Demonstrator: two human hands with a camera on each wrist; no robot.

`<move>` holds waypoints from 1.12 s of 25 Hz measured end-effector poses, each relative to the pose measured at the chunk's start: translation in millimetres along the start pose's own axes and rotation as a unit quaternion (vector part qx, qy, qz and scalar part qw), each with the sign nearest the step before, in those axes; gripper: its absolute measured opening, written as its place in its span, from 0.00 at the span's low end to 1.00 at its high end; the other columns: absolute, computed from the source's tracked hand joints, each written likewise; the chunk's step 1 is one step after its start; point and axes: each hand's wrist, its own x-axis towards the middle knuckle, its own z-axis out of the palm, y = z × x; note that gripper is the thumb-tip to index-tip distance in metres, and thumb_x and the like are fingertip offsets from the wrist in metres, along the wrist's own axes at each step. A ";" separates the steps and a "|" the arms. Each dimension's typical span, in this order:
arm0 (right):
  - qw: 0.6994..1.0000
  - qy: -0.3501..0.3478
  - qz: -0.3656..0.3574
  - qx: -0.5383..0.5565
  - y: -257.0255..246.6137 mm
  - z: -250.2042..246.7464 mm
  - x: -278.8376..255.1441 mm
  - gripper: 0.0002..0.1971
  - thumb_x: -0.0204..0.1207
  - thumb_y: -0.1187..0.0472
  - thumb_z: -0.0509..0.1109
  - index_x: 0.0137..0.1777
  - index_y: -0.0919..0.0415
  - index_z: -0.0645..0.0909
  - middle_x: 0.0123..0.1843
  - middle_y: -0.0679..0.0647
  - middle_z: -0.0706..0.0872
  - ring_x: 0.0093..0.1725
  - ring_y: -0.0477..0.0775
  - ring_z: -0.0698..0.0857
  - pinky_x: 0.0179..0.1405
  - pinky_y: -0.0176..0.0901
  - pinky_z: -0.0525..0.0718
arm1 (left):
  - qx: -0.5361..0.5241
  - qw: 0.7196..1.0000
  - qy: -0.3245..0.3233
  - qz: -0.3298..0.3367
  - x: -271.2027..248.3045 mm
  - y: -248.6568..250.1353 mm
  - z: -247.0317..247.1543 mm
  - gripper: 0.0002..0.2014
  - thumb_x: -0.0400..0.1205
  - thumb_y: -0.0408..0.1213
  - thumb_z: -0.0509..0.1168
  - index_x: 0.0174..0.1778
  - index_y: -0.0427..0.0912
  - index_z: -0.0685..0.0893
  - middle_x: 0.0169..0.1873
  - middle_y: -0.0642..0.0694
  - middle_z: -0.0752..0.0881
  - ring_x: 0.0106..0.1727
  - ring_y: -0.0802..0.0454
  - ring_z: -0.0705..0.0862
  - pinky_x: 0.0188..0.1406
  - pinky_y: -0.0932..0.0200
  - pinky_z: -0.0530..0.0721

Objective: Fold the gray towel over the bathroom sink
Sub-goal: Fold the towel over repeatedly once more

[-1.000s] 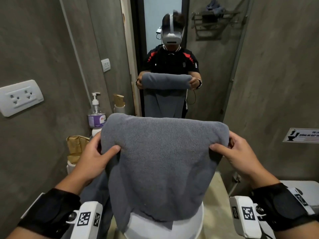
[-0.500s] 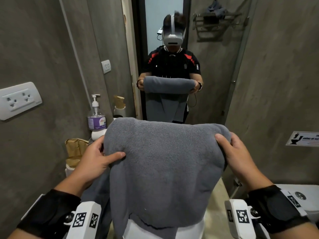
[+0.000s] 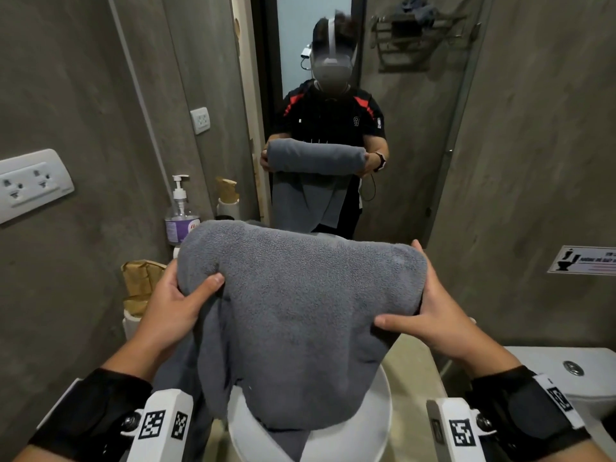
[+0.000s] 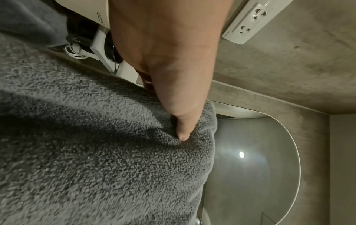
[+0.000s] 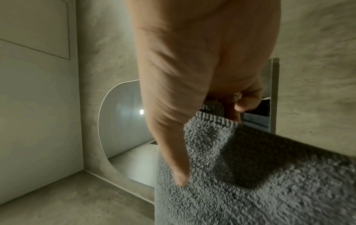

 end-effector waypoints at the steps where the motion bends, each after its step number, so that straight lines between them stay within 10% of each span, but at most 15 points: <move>1: 1.000 -0.012 -0.003 -0.012 1.0 0.6 -0.4 0.72 0.60 0.63 0.89 0.88 0.47 0.34 0.72 0.17 0.72 0.74 0.22 0.69 0.64 0.15 0.68 | 0.003 1.000 0.002 0.000 -0.6 -0.3 0.1 0.33 0.64 0.63 0.81 0.64 0.58 0.84 0.61 0.49 0.90 0.64 0.50 0.88 0.66 0.46 0.81; 7: 0.997 -0.072 -0.016 -0.023 3.5 -5.0 -3.6 0.64 0.62 0.71 0.76 0.88 0.46 0.33 0.78 0.19 0.66 0.78 0.24 0.65 0.72 0.20 0.65 | 0.020 1.000 0.007 -0.015 -5.5 -1.4 -3.0 0.31 0.65 0.61 0.81 0.63 0.56 0.84 0.59 0.51 0.91 0.61 0.53 0.89 0.62 0.50 0.84; 10: 0.994 -0.100 -0.013 -0.036 -2.0 -12.5 -3.6 0.55 0.67 0.81 0.73 0.88 0.52 0.49 0.83 0.41 0.70 0.82 0.41 0.68 0.80 0.40 0.67 | 0.044 0.999 0.004 -0.018 -9.4 3.0 0.7 0.22 0.71 0.54 0.79 0.59 0.56 0.85 0.56 0.59 0.91 0.57 0.61 0.89 0.54 0.63 0.85; 14: 0.999 -0.028 0.026 -0.003 -6.4 -19.4 -0.7 0.33 0.73 0.82 0.70 0.74 0.55 0.75 0.69 0.56 0.85 0.71 0.55 0.83 0.70 0.57 0.82 | 0.058 0.997 -0.046 -0.033 -13.4 10.4 0.2 0.19 0.72 0.42 0.76 0.59 0.55 0.84 0.54 0.65 0.91 0.54 0.67 0.89 0.48 0.72 0.85; 19: 0.994 0.075 0.053 0.056 -6.5 -17.5 8.0 0.09 0.81 0.69 0.67 0.56 0.74 0.82 0.53 0.72 0.89 0.53 0.67 0.86 0.56 0.68 0.81 | 0.059 0.992 -0.105 -0.043 -8.7 18.5 -9.2 0.32 0.63 0.28 0.80 0.63 0.52 0.81 0.54 0.59 0.91 0.56 0.66 0.88 0.49 0.70 0.87; 28: 0.984 0.165 0.057 0.045 -20.3 -10.4 18.9 0.15 0.83 0.46 0.66 0.48 0.53 0.91 0.46 0.43 0.94 0.50 0.44 0.91 0.55 0.52 0.86 | 0.007 0.997 -0.067 -0.025 2.1 17.4 2.5 0.23 0.71 0.46 0.76 0.63 0.50 0.85 0.58 0.52 0.92 0.60 0.53 0.89 0.49 0.64 0.88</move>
